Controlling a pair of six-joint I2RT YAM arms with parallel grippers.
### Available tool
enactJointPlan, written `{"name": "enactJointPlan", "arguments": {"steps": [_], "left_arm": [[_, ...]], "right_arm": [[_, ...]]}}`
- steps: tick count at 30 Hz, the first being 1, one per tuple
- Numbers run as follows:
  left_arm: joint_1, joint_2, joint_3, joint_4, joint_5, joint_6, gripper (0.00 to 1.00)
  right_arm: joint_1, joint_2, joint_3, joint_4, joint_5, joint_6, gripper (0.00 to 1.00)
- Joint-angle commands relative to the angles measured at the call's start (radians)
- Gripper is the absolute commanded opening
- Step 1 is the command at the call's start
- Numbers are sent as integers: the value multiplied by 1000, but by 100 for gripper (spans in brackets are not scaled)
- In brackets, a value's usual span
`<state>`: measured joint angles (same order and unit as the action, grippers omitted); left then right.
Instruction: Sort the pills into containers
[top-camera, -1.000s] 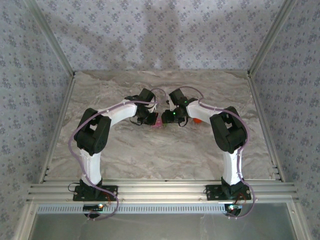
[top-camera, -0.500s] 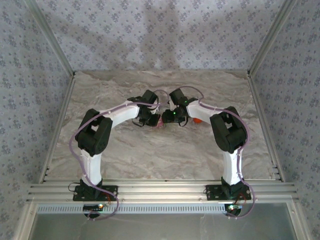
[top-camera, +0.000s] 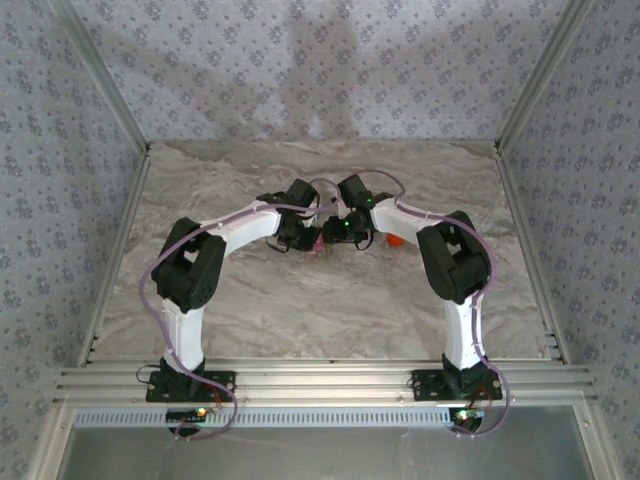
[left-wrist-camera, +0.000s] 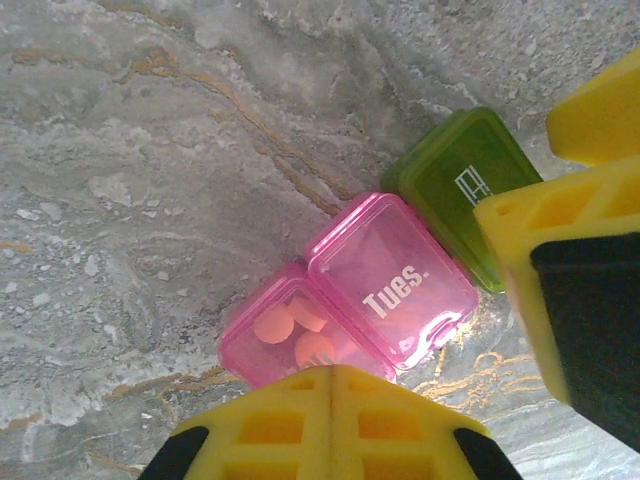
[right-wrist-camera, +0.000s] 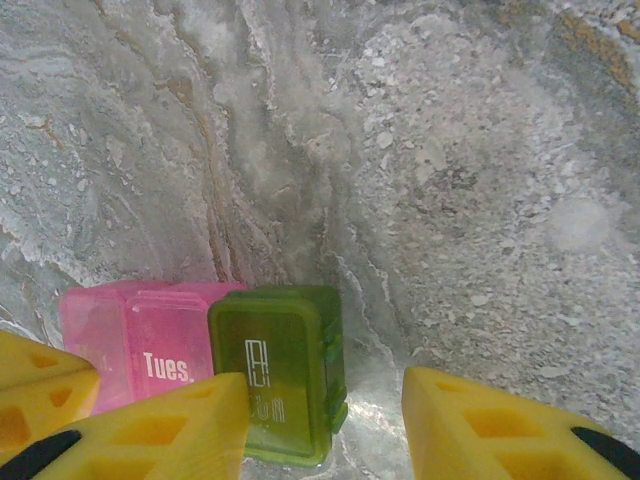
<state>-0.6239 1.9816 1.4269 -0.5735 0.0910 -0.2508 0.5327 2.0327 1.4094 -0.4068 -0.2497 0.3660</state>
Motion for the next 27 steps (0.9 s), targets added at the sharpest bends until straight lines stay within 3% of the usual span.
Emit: {"name": "enactJointPlan", "arguments": {"steps": [1,16,25,27], "left_arm": [[-2,28,25,-51,-42,27,0],[1,95,4,-31,-79,36,0],[20,-11,66,-31,-74,32,0],[32,-55,81,-11,-77,25,5]], "right_arm": [[4,56,11,-73,23,-19,46],[1,84,16,-80,17,-17,44],[-3,71,53,-109,4,-15,44],[-6,65,74,-123,7,-21,45]]}}
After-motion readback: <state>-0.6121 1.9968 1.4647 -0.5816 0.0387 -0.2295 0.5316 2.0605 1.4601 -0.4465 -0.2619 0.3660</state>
